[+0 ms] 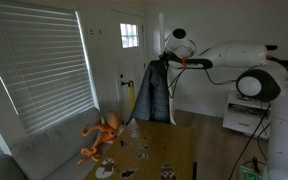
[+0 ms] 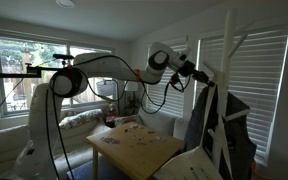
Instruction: Pick up the white bag strap and hang it on the coat hanger right below it
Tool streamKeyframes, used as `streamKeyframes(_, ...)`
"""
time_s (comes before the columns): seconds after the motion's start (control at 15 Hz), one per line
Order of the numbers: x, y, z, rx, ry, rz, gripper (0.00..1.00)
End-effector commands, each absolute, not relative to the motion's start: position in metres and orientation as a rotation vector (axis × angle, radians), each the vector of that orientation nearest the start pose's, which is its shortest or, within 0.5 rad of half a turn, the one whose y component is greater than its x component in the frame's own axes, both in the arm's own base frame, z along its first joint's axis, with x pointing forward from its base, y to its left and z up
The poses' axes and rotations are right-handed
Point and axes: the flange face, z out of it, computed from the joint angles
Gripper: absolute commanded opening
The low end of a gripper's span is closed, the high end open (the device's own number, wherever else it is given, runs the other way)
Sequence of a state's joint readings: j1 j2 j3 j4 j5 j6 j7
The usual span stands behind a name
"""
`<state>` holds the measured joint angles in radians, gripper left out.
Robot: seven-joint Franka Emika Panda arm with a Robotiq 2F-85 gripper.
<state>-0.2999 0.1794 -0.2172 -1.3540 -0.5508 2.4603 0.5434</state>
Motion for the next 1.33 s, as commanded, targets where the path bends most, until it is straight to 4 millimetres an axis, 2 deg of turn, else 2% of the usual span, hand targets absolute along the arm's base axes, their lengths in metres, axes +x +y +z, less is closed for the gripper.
streamKeyframes(0.0,0.571,-0.302,0.750,2.096,-0.904,1.211,0.01)
streamKeyframes(0.2,0.565,-0.294,0.761,2.058,-0.912,1.236,0.01)
streamKeyframes(0.73,0.552,-0.259,0.790,2.003,-0.864,1.301,0.01)
streamKeyframes(1.27,0.534,-0.241,0.802,1.953,-0.930,1.306,0.01)
